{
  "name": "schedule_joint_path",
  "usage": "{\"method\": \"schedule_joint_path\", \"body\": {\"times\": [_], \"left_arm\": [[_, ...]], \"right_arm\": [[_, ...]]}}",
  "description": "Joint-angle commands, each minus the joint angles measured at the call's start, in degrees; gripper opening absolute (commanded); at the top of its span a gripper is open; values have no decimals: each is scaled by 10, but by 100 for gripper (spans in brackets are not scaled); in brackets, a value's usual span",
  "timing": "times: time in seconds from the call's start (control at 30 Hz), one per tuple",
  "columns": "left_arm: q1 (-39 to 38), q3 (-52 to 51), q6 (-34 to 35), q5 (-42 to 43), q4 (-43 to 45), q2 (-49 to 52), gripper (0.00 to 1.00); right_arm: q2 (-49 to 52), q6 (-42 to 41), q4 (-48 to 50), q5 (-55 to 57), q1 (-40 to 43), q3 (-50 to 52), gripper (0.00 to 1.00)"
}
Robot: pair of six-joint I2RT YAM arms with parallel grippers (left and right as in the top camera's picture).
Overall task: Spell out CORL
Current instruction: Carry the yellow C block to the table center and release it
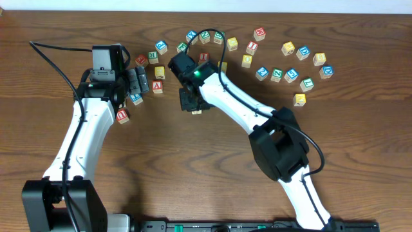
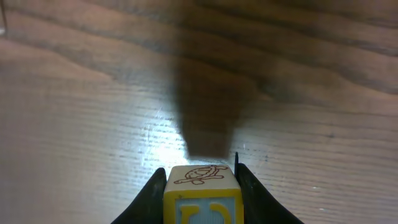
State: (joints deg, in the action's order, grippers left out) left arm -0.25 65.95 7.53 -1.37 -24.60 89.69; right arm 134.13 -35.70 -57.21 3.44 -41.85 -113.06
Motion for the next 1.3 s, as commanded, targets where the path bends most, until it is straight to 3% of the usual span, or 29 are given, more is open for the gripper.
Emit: {"method": "schedule_joint_path", "body": {"times": [0.0, 0.47, 0.8, 1.27], "left_arm": [[2, 14, 5, 5, 0, 7, 98], [2, 14, 5, 5, 0, 7, 97], [2, 14, 5, 5, 0, 7, 98], [2, 14, 5, 5, 0, 7, 97]], "right_arm": [[6, -70, 6, 68, -18, 6, 25], [6, -99, 80, 71, -33, 61, 28], [6, -99, 73, 64, -33, 61, 46], [6, -55, 73, 37, -31, 60, 45]]}}
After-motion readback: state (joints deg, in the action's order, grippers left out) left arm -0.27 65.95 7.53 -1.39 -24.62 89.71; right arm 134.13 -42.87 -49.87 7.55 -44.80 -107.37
